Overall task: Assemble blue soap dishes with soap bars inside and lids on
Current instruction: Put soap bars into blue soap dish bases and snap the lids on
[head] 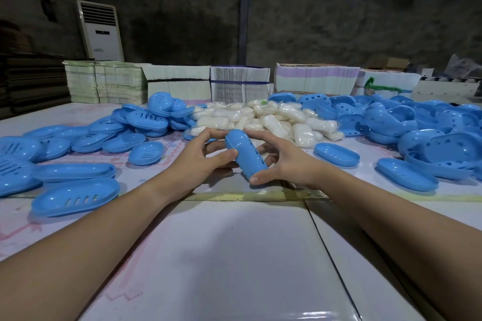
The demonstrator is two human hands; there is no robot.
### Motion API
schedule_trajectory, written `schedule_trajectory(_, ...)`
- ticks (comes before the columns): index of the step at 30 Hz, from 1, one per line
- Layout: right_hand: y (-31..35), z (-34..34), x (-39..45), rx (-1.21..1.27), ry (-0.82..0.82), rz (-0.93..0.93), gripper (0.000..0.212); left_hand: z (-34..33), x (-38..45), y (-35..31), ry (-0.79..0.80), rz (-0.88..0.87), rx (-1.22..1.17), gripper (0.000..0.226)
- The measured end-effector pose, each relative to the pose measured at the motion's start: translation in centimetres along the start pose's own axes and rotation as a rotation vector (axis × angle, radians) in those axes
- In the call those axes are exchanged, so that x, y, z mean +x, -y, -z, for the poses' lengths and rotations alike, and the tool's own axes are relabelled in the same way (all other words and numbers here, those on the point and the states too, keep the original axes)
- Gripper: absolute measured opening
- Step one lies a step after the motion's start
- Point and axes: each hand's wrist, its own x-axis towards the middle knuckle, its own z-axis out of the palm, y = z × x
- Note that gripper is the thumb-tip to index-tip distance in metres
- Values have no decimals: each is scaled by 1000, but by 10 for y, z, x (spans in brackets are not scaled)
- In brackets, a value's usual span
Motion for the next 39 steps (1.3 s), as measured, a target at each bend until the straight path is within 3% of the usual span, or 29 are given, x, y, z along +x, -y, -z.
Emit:
schedule_trajectory(6, 0, 3, 0, -14, 21, -14, 87, 1, 0, 0, 11, -34, 62, 42)
schedule_trajectory(11, -2, 3, 0, -12, 9, -33, 78, 15, 2, 3, 65, -71, 289, 55)
schedule_trajectory(14, -5, 4, -1, 75, -85, -24, 54, 20, 5, 9, 56, -109, 486, 53)
schedule_trajectory(17, -4, 4, 0, 127, -217, 7, 31, 21, 8, 13, 24, -118, 492, 39)
schedule_trajectory(22, -1, -1, -1, -87, -220, 65, 50, 20, 8, 13, -29, -160, 530, 27)
schedule_trajectory(33, 20, 6, -5, -203, -193, 8, 40, 16, 4, 1, -36, -208, 552, 25)
schedule_trajectory(36, 31, 15, -14, -165, -110, -67, 36, 10, 1, -4, 4, -217, 558, 27)
schedule_trajectory(39, 44, 27, -30, 71, 22, -182, 44, -4, -1, -8, 65, -268, 538, 35)
